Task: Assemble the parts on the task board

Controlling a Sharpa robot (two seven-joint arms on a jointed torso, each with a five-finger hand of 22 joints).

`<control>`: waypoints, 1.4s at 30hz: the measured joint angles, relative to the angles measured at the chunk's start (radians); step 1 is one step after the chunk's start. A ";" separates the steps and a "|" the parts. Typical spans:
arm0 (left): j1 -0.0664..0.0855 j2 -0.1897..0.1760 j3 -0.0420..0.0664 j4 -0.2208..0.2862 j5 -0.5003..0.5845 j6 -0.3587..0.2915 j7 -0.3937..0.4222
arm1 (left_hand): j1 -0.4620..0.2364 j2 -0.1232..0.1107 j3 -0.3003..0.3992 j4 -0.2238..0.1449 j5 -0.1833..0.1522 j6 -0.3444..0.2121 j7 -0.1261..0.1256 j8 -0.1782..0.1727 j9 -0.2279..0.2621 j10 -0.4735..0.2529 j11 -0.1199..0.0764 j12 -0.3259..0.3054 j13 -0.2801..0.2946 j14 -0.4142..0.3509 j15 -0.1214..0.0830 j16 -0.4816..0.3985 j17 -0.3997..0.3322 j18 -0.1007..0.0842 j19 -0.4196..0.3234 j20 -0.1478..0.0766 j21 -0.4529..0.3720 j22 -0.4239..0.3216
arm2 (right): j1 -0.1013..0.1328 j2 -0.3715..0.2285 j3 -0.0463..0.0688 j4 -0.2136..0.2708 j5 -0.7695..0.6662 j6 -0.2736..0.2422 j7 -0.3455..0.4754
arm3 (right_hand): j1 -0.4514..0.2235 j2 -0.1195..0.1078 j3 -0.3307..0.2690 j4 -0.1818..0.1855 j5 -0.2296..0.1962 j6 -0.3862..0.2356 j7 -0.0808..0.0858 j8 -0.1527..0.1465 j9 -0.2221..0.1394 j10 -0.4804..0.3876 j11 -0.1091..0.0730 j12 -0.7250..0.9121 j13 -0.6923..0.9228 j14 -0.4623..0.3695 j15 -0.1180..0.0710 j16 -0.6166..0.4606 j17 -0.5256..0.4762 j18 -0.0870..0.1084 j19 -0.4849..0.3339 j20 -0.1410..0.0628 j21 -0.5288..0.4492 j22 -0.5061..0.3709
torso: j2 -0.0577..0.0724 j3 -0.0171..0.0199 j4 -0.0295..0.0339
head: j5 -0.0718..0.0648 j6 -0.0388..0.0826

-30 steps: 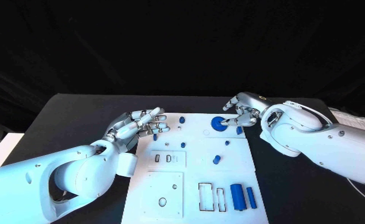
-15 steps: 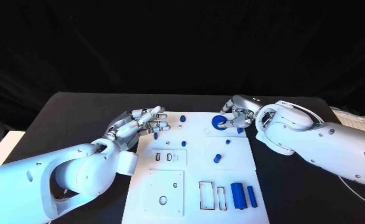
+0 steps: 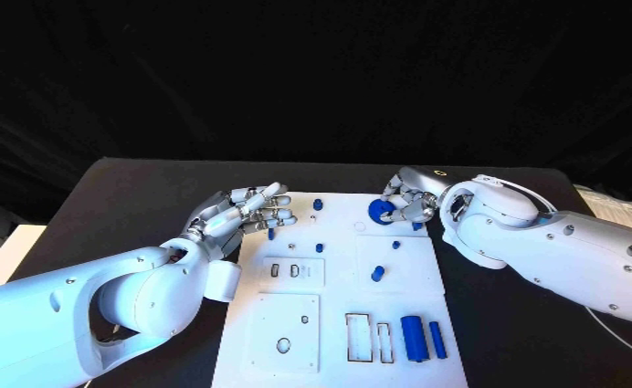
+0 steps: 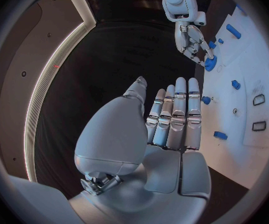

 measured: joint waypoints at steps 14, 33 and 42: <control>0.000 0.000 0.000 0.000 0.000 0.001 0.000 | 0.000 0.000 0.000 0.000 0.000 0.000 0.000 0.000 0.000 0.000 0.000 0.000 0.000 0.000 0.000 0.000 0.000 0.000 0.000 0.000 0.000 0.000 | -0.003 0.015 0.003 -0.007 -0.042 0.006 0.000 | 0.013 0.014 0.014 -0.020 -0.004 0.022 -0.004 0.003 -0.001 0.000 0.000 0.010 0.000 0.000 0.000 0.008 0.000 0.000 0.000 0.000 0.004 0.000 | 0.001 0.0001 -0.0008 | 0.003 -0.005; 0.000 0.001 0.000 -0.003 0.000 0.002 -0.001 | 0.000 0.000 0.000 0.000 0.000 0.000 0.000 0.000 0.000 0.000 0.000 0.000 0.000 0.000 0.000 -0.007 0.002 0.000 0.000 0.000 0.000 -0.001 | -0.007 0.019 -0.001 0.056 -0.065 -0.066 0.001 | 0.068 0.085 0.137 -0.103 -0.076 0.057 -0.006 0.012 -0.033 -0.003 -0.029 0.024 0.000 0.000 -0.015 0.009 0.000 0.000 0.003 -0.018 0.012 0.000 | 0.001 -0.0006 -0.0006 | 0.006 -0.004; 0.000 0.001 0.000 -0.003 0.000 0.002 -0.001 | 0.000 0.000 0.000 0.000 0.000 0.000 0.000 0.000 0.000 0.000 0.000 0.000 0.000 0.000 0.000 -0.007 0.001 0.000 0.000 0.000 0.000 -0.001 | 0.001 0.057 -0.001 0.085 -0.068 -0.095 -0.004 | 0.040 0.094 0.141 -0.107 -0.073 0.057 -0.006 0.012 -0.055 -0.002 -0.031 0.024 0.000 0.000 -0.015 0.012 0.000 0.000 0.007 -0.022 0.012 0.000 | 0.001 -0.0016 0.0000 | 0.009 -0.001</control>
